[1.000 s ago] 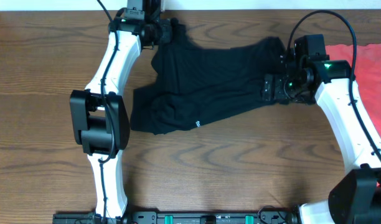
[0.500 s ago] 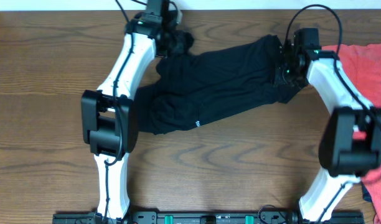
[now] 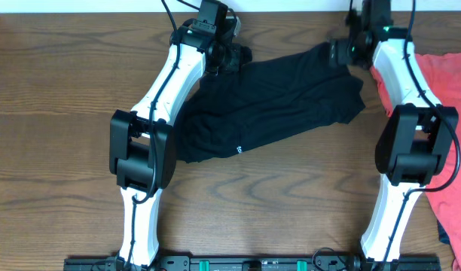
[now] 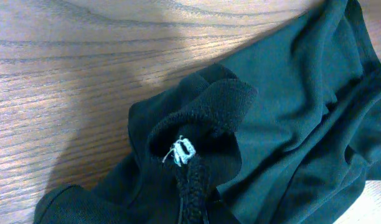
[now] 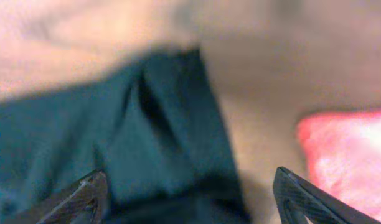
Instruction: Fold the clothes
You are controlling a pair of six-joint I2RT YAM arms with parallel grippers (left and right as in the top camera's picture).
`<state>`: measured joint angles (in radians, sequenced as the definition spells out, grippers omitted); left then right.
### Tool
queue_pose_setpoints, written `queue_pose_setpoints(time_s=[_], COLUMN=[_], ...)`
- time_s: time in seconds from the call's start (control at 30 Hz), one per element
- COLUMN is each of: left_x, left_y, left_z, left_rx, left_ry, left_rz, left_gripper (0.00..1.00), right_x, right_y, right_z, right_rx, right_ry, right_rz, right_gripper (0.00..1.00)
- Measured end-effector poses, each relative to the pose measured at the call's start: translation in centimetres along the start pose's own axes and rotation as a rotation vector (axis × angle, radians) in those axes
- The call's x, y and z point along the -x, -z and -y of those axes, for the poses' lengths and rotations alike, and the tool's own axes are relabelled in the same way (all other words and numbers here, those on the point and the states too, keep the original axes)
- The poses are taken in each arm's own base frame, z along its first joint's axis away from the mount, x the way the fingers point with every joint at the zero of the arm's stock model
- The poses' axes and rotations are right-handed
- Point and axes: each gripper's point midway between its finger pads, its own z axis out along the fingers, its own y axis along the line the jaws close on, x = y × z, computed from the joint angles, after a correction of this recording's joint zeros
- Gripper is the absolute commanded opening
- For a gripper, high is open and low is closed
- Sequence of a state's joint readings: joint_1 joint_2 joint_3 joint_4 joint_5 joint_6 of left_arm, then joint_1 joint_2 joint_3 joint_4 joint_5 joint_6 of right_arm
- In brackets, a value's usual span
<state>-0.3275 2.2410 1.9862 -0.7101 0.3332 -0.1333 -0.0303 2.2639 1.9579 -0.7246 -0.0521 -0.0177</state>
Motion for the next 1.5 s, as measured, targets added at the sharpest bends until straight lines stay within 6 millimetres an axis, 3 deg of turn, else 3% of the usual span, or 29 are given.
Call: queue_pose_setpoints(time_s=[0.1, 0.2, 0.33, 0.43, 0.5, 0.67, 1.03, 1.27, 1.4, 1.5], left_x=[-0.1, -0.6, -1.0, -1.3, -1.6, -2.1, -2.1, -2.2, -2.2, -2.2], left_y=[0.0, 0.0, 0.0, 0.0, 0.1, 0.1, 0.1, 0.1, 0.1, 0.1], left_z=[0.0, -0.1, -0.2, -0.3, -0.3, -0.4, -0.4, -0.4, -0.4, -0.4], left_rx=[0.001, 0.005, 0.008, 0.011, 0.013, 0.016, 0.017, 0.018, 0.018, 0.018], left_ry=[0.002, 0.006, 0.012, 0.015, 0.018, 0.023, 0.024, 0.025, 0.025, 0.025], left_rz=[-0.006, -0.022, -0.042, -0.053, -0.065, -0.082, -0.086, -0.087, -0.087, -0.088], left_gripper=[0.06, 0.06, 0.06, 0.06, 0.06, 0.06, 0.06, 0.06, 0.06, 0.06], right_x=[0.6, 0.2, -1.9, -3.7, -2.0, -0.1, 0.7, 0.7, 0.8, 0.7], right_y=[0.0, -1.0, -4.7, -7.8, -7.5, -7.9, -9.5, -10.3, -10.5, -10.6], right_z=[0.6, 1.2, 1.7, 1.8, 1.9, 2.0, 1.7, -0.8, -3.6, -5.4], right_rx=[-0.009, -0.016, -0.022, -0.022, -0.025, -0.028, -0.012, 0.017, 0.044, 0.063], right_ry=[-0.002, -0.01, -0.016, -0.009, -0.008, -0.004, 0.0, 0.035, 0.077, 0.093], right_rz=[0.023, 0.01, -0.051, -0.095, -0.048, 0.03, 0.083, 0.087, 0.095, 0.093], right_gripper=[0.69, 0.74, 0.89, 0.89, 0.89, 0.84, 0.84, 0.82, 0.59, 0.57])
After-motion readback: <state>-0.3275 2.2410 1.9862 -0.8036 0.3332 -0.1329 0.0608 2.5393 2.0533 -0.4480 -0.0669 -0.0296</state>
